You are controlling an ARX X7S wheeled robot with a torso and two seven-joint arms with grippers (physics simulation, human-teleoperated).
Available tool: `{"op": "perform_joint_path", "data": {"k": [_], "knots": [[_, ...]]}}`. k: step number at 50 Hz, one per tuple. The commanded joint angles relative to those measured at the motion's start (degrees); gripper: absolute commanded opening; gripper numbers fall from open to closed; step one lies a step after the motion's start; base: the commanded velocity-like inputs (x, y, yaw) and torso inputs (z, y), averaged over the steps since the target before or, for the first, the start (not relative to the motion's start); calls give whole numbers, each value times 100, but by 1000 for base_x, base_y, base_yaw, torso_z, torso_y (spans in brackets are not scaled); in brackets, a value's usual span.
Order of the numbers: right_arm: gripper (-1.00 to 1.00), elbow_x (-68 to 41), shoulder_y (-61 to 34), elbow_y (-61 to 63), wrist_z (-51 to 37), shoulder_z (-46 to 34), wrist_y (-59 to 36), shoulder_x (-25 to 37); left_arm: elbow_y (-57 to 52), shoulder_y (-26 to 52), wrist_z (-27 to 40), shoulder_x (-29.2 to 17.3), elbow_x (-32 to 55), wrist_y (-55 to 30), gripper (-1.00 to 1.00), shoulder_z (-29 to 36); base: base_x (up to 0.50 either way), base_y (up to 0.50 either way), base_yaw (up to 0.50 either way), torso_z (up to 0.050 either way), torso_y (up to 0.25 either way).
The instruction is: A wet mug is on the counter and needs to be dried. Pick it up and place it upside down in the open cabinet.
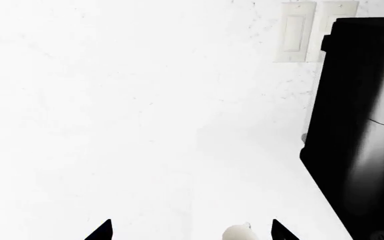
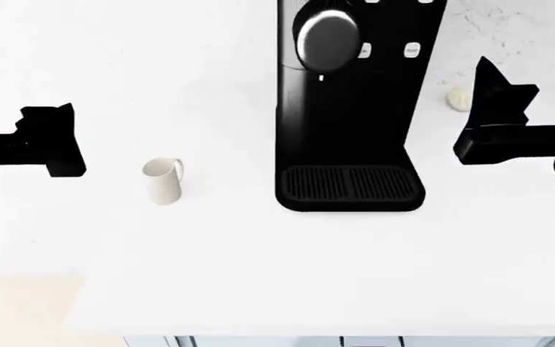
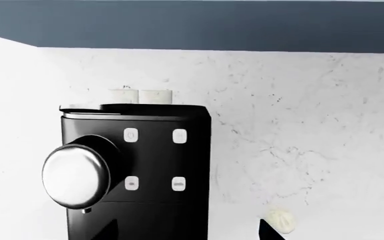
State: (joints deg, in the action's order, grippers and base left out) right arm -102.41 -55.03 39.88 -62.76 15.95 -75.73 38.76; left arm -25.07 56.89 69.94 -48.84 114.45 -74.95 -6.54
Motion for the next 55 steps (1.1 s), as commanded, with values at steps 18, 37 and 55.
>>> {"op": "perform_joint_path", "data": {"k": [18, 37, 55], "knots": [[100, -814, 88, 164, -351, -54, 363, 552, -188, -141, -600, 25, -149, -137, 100, 11, 329, 0, 0, 0, 1], [100, -1065, 177, 273, -328, 77, 461, 852, -1359, -2873, -5046, 550, -3248, -824, 100, -1802, 23, 0, 0, 0, 1], [100, -1166, 290, 401, -317, 176, 592, 940, -1682, -4676, -6994, 415, -5667, 798, 100, -1347, 0, 0, 0, 0, 0]]}}
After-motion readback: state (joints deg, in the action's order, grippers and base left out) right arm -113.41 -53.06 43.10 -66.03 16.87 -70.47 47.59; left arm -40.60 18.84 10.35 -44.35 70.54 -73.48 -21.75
